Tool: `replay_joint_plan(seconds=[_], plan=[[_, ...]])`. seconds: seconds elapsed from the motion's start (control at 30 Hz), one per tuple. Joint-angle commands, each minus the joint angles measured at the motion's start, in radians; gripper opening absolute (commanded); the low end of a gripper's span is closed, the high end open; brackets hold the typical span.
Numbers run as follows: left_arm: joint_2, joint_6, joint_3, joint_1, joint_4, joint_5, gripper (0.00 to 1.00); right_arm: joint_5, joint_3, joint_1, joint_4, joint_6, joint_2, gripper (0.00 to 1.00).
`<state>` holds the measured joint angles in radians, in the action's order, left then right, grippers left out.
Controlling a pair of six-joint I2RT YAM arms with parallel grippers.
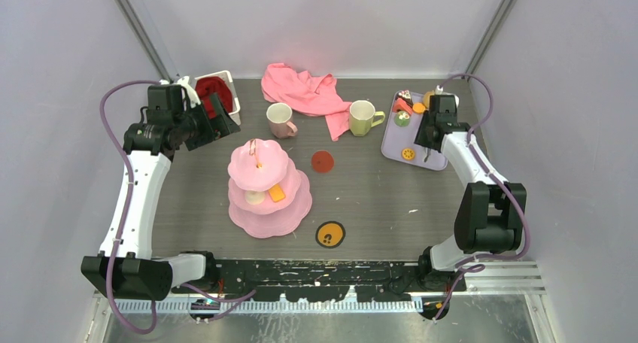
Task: Serve the afternoon tea
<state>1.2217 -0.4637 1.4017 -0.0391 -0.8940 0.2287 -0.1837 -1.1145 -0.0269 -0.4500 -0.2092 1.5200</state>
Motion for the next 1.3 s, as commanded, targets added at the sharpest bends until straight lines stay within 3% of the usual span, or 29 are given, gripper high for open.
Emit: replay_joint_plan(seconds=[0.0, 0.4, 0.8, 1.27], plan=[[-0.025, 0.010, 0.006, 0.005, 0.030, 0.017, 0.89, -0.063, -0.002, 0.014, 0.038, -0.007, -0.058, 0.01], [-0.025, 0.006, 0.011, 0.004, 0.032, 0.020, 0.89, -0.067, 0.012, 0.027, 0.026, -0.025, -0.119, 0.01], [-0.010, -0.003, 0.033, 0.004, 0.034, 0.026, 0.88, 0.029, -0.035, 0.119, -0.066, -0.077, -0.326, 0.01], [-0.021, -0.010, 0.062, 0.004, 0.023, 0.007, 0.88, 0.448, -0.082, 0.365, -0.182, 0.010, -0.551, 0.01]])
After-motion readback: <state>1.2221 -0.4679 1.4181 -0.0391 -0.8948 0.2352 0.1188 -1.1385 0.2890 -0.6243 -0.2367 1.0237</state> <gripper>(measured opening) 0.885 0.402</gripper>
